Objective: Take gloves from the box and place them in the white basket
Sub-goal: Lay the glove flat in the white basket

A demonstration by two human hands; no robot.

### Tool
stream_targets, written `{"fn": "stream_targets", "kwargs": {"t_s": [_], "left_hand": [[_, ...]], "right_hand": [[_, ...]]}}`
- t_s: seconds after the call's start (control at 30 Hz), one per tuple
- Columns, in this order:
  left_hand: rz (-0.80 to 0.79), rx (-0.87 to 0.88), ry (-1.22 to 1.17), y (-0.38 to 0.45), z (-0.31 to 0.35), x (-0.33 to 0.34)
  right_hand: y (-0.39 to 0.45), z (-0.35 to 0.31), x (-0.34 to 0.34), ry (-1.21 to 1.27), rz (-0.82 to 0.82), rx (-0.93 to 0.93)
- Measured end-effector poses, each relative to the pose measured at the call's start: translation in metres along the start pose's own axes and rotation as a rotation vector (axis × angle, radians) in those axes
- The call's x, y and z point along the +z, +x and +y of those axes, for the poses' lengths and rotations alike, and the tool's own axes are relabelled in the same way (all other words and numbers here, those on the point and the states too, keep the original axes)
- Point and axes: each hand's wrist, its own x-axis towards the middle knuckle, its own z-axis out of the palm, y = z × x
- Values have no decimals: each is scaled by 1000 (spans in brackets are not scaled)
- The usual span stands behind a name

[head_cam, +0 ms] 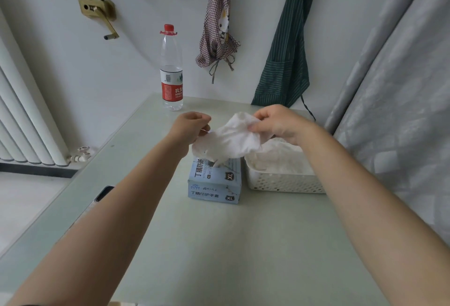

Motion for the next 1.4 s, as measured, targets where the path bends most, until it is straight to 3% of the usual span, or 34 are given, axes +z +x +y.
{"fn": "stream_targets", "kwargs": {"t_s": [0.07, 0.17, 0.27, 0.33, 0.57, 0.63, 0.7, 0.8, 0.97, 1.13, 1.2, 1.27, 1.4], "left_hand": [[-47, 68, -5, -6, 7, 2], [-252, 247, 92, -16, 22, 10], [-434, 267, 217, -26, 35, 22], [-419, 226, 237, -27, 36, 24], [-113, 170, 161, -29, 29, 14], [-131, 143, 149, -34, 35, 16], [-276, 153, 74, -42, 42, 20], [-406, 275, 110, -51, 50, 25], [-296, 305, 190, -49, 47, 28], [-197, 106, 160, -33, 25, 12], [-140, 17, 214, -23, 16, 4], [-186, 6, 337, -17, 12, -1], [-372, 207, 116, -10, 19, -5]], "right_hand": [[-3, -4, -5, 15, 31, -18], [-12, -17, -3, -53, -46, -76], [-17, -28, 3, -127, -21, -107], [-20, -29, 2, -141, 12, -102], [-33, -20, -18, 17, 181, -99], [-35, -23, -18, 100, 253, -137], [-39, -31, -14, 109, 317, -176], [-41, -43, -4, 76, 336, -223], [-39, -58, 1, 135, 420, -211], [-27, -60, -2, 211, 529, -145], [-20, -58, 1, 182, 518, -131], [-13, -56, 5, 140, 460, -130], [-3, -58, 16, 29, 272, -201]]}}
